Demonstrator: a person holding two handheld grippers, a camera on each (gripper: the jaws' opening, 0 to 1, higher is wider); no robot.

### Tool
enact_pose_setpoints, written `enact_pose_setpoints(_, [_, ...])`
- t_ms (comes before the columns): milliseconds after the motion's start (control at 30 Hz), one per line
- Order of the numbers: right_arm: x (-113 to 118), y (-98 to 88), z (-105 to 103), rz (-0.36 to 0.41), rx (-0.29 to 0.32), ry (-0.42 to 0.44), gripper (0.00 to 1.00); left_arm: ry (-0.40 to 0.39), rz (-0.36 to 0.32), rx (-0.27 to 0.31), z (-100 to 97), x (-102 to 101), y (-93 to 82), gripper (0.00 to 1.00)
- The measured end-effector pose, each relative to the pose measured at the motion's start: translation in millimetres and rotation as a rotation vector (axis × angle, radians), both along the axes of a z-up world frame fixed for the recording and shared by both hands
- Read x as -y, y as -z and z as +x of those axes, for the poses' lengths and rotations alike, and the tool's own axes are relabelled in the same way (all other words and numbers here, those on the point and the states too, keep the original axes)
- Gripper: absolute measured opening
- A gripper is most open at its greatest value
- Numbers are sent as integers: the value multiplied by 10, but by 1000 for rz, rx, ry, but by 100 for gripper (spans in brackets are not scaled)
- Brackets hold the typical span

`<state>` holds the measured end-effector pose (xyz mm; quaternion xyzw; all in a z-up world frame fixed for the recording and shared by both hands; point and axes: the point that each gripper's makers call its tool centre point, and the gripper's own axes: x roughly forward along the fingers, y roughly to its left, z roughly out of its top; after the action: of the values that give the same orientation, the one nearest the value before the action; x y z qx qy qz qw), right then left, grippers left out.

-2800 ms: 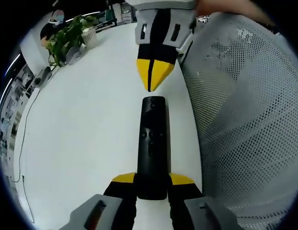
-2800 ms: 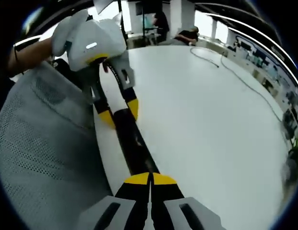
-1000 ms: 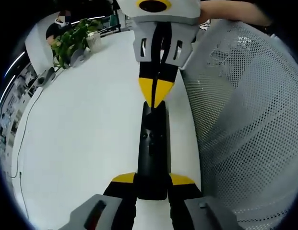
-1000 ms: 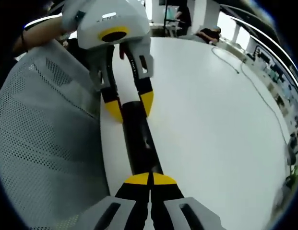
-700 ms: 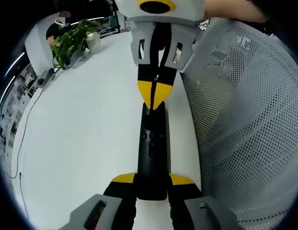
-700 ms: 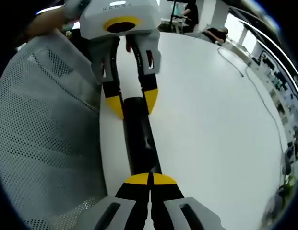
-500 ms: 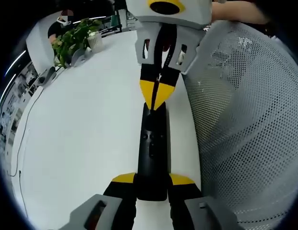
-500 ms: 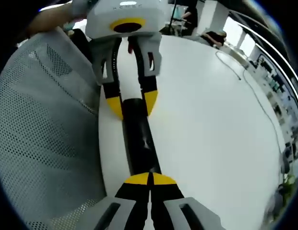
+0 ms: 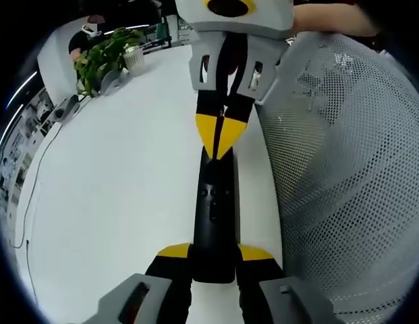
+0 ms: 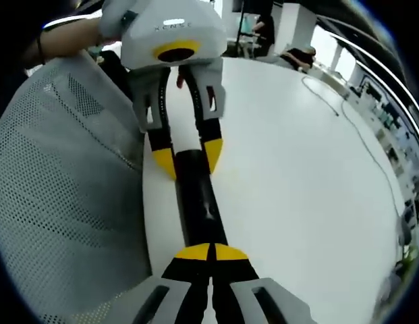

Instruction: Press the specified remote control buttons in sequence, fully releasing each button before pressing the next.

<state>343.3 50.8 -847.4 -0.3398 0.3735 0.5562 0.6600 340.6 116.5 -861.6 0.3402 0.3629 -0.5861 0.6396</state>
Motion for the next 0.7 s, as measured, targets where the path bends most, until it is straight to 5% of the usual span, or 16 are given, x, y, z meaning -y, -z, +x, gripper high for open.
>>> enact_pose_setpoints(500, [-16,50,13,-46,23,-49,0,1,8,-1,4,0,5,25])
enact_pose_setpoints(700, [-10,43,26,31,-1,33,0,-3,7,-2,2,0,2,25])
